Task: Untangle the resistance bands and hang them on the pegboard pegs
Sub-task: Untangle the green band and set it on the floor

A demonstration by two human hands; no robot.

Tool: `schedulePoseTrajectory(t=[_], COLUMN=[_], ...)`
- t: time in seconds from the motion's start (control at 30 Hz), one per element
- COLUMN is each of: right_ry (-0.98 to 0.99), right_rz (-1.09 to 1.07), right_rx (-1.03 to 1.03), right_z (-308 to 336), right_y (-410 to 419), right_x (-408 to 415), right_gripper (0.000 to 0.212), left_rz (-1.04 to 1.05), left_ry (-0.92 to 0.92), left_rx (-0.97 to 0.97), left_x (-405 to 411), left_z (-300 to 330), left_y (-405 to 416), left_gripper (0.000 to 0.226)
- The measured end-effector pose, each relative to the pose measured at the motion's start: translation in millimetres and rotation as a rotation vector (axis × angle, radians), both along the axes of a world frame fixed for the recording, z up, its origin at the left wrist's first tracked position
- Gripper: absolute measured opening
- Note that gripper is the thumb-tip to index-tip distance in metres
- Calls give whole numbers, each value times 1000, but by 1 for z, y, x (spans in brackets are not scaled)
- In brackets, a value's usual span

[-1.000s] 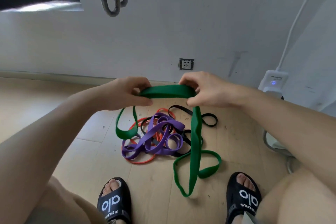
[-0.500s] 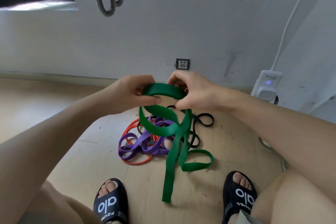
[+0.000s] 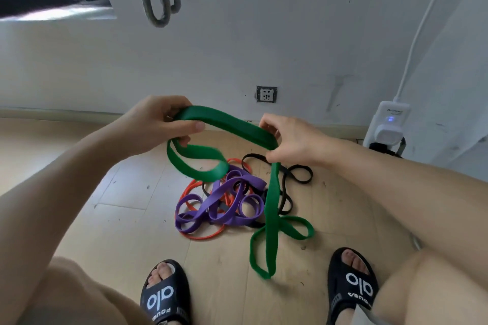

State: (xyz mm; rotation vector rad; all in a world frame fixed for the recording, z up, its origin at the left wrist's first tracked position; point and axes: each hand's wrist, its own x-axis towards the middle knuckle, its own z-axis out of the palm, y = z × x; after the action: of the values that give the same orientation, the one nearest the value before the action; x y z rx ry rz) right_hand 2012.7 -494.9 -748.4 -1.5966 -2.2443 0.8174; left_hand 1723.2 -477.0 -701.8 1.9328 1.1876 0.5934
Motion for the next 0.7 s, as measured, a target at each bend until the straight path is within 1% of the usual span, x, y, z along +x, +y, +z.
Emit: schedulePoseTrajectory(t=[0.03,0.07,0.13,0.17,0.2,0.27,0.3,0.33,0.37,0.4,0.47,0.5,0.53,0.57,0.6,0.63,0.7], right_ry=[-2,4,40,67,95,157,190,222,245,257,268,275,283,292,304,310,281], right_rz=[-5,-9,-16,-19,-22,-25,-23,-16,-4,10,34,37,34,27,21,20,39], right_rx=[-19,-38,-67,-73,-69,-15,23,57,81,98,114,113,106,94,78,58,9], right_z=[-1,-2,-2,0,1,5,8,12,15,18,21,22,23,24,24,24,24], right_y=[2,3,5,5,5,3,1,-2,-4,-7,-10,-11,-11,-11,-10,-9,-8], right_x=[3,5,8,7,6,-1,-6,-12,-17,-21,-28,-31,-33,-34,-33,-32,-25], right_gripper=[39,40,40,40,40,39,39,38,37,36,38,39,41,42,43,43,43], left_rz=[7,10,-15,-48,-89,-156,-182,-197,-191,-182,-192,-204,-217,-227,-232,-232,-215], left_ry=[22,64,245,376,511,730,785,790,725,600,276,135,33,-29,-47,-25,113], left_rx=[-9,-26,-59,-64,-77,-157,-189,-198,-192,-191,-194,-202,-215,-223,-218,-198,-122], left_x=[-4,-7,-15,-17,-18,-14,-10,-4,3,13,33,42,49,54,55,55,49], left_z=[-2,-4,-14,-19,-25,-38,-45,-49,-53,-53,-48,-44,-41,-37,-35,-33,-29], left_y=[1,1,4,7,7,5,3,1,0,-4,-12,-15,-16,-17,-17,-15,-10], left_gripper=[74,71,46,32,22,19,24,32,40,48,60,59,54,46,35,27,27])
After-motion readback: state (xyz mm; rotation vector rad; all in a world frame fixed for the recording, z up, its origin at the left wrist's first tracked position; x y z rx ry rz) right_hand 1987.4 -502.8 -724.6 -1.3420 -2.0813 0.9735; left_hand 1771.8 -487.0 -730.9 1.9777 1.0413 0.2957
